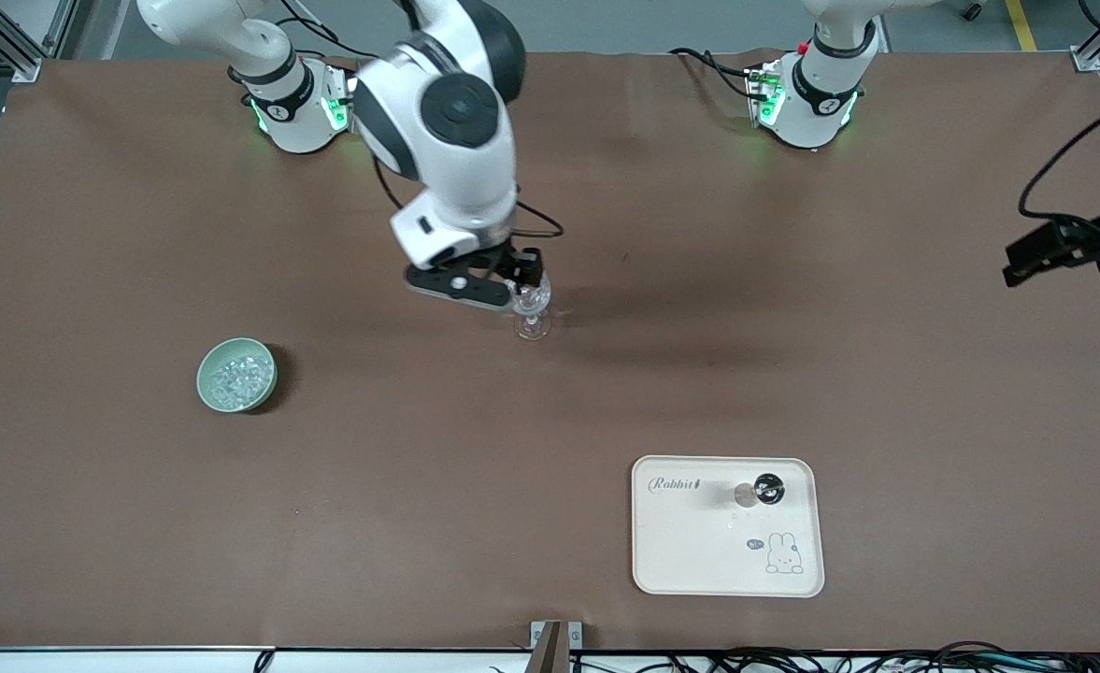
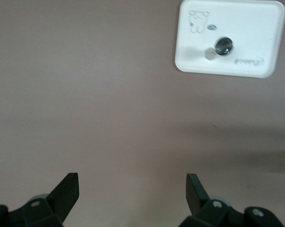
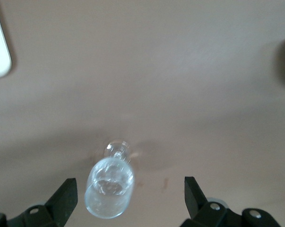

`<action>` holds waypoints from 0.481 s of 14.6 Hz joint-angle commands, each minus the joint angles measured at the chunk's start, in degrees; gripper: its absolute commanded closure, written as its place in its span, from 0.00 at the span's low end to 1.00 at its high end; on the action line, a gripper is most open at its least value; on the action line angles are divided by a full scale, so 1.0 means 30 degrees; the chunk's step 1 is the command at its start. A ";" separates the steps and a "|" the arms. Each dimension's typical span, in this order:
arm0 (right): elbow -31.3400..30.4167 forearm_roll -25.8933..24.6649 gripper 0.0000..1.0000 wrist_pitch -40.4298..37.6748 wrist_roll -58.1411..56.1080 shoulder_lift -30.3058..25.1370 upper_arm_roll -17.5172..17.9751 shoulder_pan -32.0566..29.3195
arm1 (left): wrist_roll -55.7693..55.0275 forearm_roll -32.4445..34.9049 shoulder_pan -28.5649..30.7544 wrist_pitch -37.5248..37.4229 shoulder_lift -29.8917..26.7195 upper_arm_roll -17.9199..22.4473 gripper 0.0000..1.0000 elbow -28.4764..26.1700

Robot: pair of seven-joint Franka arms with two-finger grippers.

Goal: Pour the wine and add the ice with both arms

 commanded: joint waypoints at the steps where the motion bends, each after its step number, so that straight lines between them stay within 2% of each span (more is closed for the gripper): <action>1: -0.0632 -0.0268 0.00 -0.1040 -0.1765 -0.2105 0.0254 -0.1675 | 0.0297 -0.0889 -0.1129 0.0690 -0.2554 0.1333 0.00 -0.3134; 3: -0.0632 -0.0268 0.00 -0.1570 -0.2909 -0.3015 0.0283 -0.3079 | 0.0268 -0.0918 -0.1978 0.1070 -0.3900 0.1976 0.00 -0.4773; 5: -0.0632 -0.0268 0.00 -0.2241 -0.4139 -0.3689 0.0254 -0.4223 | 0.0239 -0.0889 -0.2217 0.2617 -0.5598 0.1979 0.00 -0.7231; 7: -0.0719 -0.0268 0.00 -0.3120 -0.5370 -0.4334 0.0254 -0.5570 | -0.0052 -0.0802 -0.2216 0.3153 -0.6162 0.1862 0.00 -0.8120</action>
